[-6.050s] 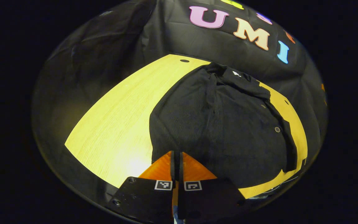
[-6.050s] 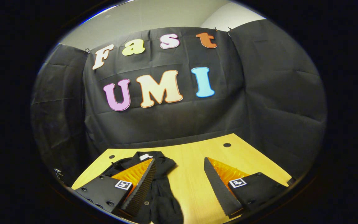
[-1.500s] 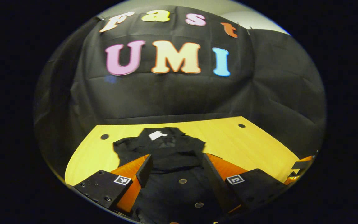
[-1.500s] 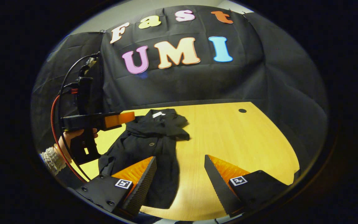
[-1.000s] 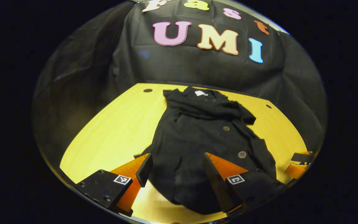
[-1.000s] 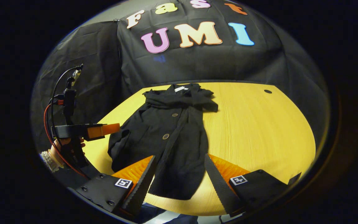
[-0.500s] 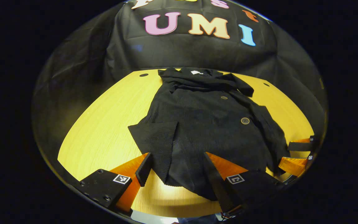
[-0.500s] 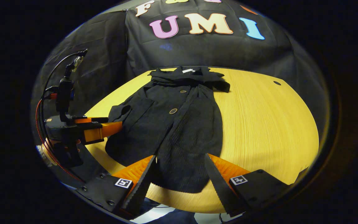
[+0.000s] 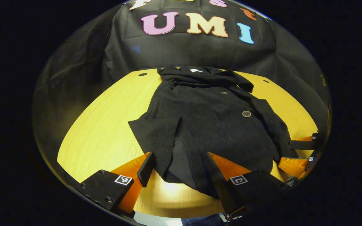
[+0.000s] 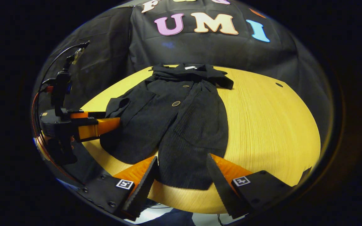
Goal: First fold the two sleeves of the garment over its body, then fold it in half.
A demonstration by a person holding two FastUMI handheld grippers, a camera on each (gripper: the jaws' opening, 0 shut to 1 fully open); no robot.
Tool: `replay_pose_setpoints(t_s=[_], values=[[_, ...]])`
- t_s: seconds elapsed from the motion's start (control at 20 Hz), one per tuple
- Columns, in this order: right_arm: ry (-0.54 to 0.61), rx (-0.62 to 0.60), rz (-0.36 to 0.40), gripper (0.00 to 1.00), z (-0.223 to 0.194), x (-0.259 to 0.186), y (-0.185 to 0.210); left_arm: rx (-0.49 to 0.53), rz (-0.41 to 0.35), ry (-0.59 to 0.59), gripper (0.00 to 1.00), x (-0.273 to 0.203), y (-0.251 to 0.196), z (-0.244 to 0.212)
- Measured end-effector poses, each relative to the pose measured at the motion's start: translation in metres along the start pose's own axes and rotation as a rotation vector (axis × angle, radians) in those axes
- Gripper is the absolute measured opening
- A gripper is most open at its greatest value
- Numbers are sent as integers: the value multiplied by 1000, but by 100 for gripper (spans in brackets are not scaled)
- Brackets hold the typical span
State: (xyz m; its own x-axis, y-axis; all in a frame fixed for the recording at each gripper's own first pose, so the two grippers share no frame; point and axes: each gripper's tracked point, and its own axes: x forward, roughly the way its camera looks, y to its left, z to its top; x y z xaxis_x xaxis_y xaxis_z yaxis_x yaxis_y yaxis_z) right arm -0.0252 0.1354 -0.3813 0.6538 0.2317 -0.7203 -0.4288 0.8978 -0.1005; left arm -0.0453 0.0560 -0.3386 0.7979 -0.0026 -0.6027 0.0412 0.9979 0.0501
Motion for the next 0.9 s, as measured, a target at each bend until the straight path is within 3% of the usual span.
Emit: replay_pose_setpoints(t_s=[0.2,0.3,0.35,0.4,0.45,0.5,0.7,0.75,0.9], values=[[25,20,0,90,0,1,-3,-3,-15,19,89,0,-2,-1],[38,63,2,72,1,0,-5,-1,-30,26,75,-1,-3,-2],[45,75,4,67,1,-1,-4,-2,-31,25,63,-1,-3,-1],[50,82,5,55,2,-1,-4,-4,-30,27,59,0,-1,0],[55,84,4,50,2,-2,-3,-4,-33,28,52,0,-2,1],[57,89,6,45,3,-3,-1,-6,-38,32,51,0,-3,0],[78,90,5,16,8,-5,6,-26,-40,49,14,1,-3,2],[84,84,9,14,9,-6,8,-27,-40,57,7,1,-4,4],[85,90,4,9,16,-11,6,-14,-36,81,2,0,-6,4]])
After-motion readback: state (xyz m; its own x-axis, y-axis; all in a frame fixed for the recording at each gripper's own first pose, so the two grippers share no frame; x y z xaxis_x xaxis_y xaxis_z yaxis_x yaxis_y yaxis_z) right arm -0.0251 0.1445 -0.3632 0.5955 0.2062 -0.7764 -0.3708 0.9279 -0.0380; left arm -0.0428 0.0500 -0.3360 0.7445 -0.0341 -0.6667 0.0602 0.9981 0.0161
